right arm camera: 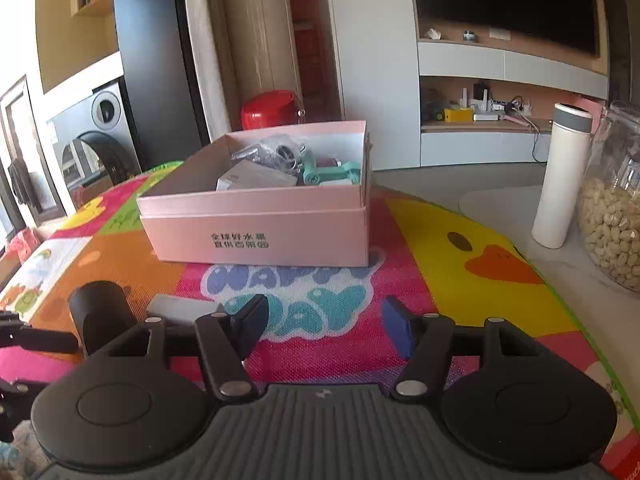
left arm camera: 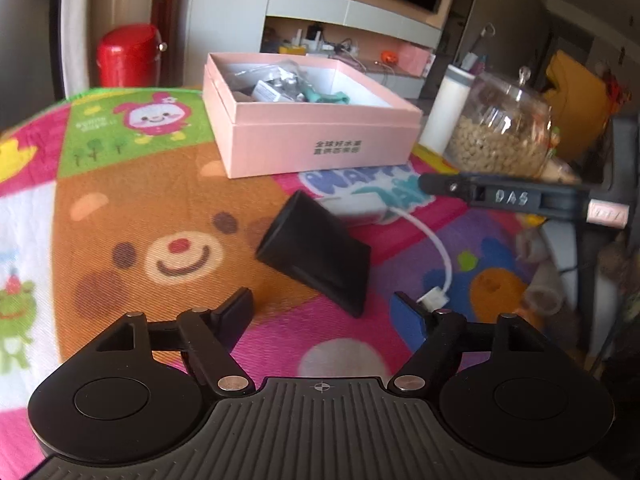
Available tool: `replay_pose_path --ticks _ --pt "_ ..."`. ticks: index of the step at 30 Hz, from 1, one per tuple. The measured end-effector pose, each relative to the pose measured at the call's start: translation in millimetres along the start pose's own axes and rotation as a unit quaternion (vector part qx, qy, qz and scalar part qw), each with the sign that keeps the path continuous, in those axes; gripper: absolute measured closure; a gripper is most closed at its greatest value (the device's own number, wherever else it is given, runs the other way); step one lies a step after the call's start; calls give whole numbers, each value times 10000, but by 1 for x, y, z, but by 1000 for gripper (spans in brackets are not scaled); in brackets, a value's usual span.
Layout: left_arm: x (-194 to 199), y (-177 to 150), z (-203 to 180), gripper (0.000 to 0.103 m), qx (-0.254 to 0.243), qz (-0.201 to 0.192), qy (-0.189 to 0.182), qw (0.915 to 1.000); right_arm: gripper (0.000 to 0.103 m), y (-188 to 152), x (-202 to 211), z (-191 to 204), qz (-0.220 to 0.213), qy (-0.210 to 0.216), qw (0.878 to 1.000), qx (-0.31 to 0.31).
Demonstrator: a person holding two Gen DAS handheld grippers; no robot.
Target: Organize rigid objects
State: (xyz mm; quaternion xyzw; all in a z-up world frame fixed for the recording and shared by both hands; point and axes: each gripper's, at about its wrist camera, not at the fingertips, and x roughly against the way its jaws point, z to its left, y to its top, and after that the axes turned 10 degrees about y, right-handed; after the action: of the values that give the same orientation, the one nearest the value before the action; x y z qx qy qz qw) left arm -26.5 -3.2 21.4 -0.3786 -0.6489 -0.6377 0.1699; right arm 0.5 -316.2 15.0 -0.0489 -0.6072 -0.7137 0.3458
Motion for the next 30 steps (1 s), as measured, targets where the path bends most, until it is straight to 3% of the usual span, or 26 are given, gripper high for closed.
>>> replay_pose_path --ticks 3,7,13,14,15,17,20,24,27,30 --pt "1 10 6 27 930 -89 -449 9946 36 -3 -1 -5 -38 76 9999 -135" --pt "-14 31 0 27 1311 -217 79 9911 36 -6 1 -4 -112 103 9997 -211" --pt "-43 39 -7 27 1193 -168 426 9918 34 -7 7 -6 -245 130 9989 -378" --pt "-43 38 -7 31 1106 -229 455 9926 33 -8 6 -7 -244 133 9988 -403" --pt "-43 37 -8 44 993 -287 522 9933 33 -8 6 -7 -230 131 9988 -421" --pt "-40 33 -3 51 868 -289 557 9942 33 -7 5 -7 -193 134 9987 -441" --pt "-27 24 11 51 929 -407 576 9932 33 -7 3 -4 -172 129 9990 -380" --pt "-11 7 33 51 1002 -585 825 9898 33 -7 10 19 -202 239 9994 170" --pt "-7 0 48 51 1262 -655 636 9878 33 -6 6 50 -15 497 9971 568" --pt "-7 -2 45 51 1121 -757 678 9885 33 -3 -12 80 290 506 9954 763"
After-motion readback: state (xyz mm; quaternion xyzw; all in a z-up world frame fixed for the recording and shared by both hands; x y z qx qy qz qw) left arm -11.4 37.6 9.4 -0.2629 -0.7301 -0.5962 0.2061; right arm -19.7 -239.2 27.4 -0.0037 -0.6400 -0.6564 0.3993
